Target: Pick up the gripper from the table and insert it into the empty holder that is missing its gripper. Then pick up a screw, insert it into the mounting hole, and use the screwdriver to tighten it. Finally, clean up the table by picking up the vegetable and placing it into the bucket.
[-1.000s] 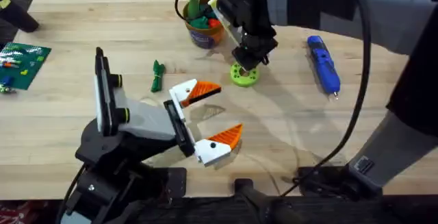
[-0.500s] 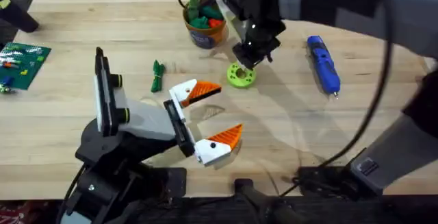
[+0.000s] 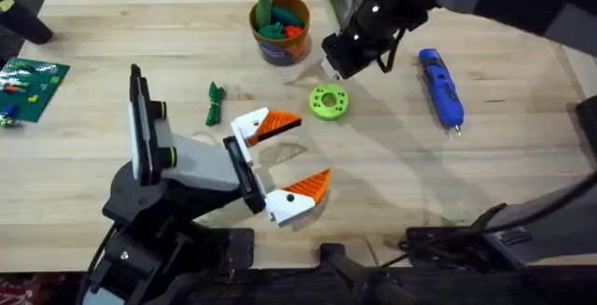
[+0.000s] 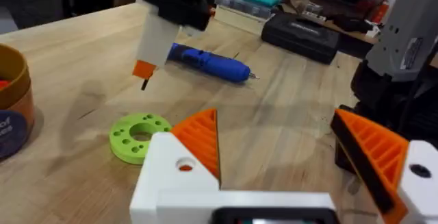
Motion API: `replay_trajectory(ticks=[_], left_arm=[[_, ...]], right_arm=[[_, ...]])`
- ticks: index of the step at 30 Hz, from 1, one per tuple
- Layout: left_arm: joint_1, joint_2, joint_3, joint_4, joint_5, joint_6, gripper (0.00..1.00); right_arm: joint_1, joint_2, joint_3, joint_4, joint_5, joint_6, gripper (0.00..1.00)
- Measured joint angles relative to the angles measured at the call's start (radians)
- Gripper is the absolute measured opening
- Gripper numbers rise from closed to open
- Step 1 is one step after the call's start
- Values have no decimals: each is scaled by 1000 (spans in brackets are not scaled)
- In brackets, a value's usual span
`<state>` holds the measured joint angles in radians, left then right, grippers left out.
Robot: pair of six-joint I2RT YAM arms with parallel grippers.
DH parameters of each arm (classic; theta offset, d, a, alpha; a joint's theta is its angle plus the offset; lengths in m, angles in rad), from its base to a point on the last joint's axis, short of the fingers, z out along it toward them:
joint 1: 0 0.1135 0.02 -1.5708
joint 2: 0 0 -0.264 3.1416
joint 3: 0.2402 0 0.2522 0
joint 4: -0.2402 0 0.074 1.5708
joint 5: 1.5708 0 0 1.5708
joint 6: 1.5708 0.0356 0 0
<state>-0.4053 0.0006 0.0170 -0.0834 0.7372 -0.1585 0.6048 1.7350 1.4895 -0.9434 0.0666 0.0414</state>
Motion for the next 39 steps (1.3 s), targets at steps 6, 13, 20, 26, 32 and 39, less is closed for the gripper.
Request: replay_trajectory(ticks=[6,13,20,26,32,39], left_arm=[[0,0,0,0,0,0,981],[0,0,0,0,0,0,981],[0,0,0,0,0,0,981],[0,0,0,0,0,0,981],[0,0,0,0,0,0,981],[0,0,0,0,0,0,981]], right_arm=[[4,-97,0,-6,-42,-7,6],[62,-167,109,-128,-53,-43,6],[189,-165,265,-219,-61,-71,6],[277,-150,375,-282,-61,-72,6],[346,-70,471,-346,-61,-72,6],[399,2,490,-356,-61,-72,6]])
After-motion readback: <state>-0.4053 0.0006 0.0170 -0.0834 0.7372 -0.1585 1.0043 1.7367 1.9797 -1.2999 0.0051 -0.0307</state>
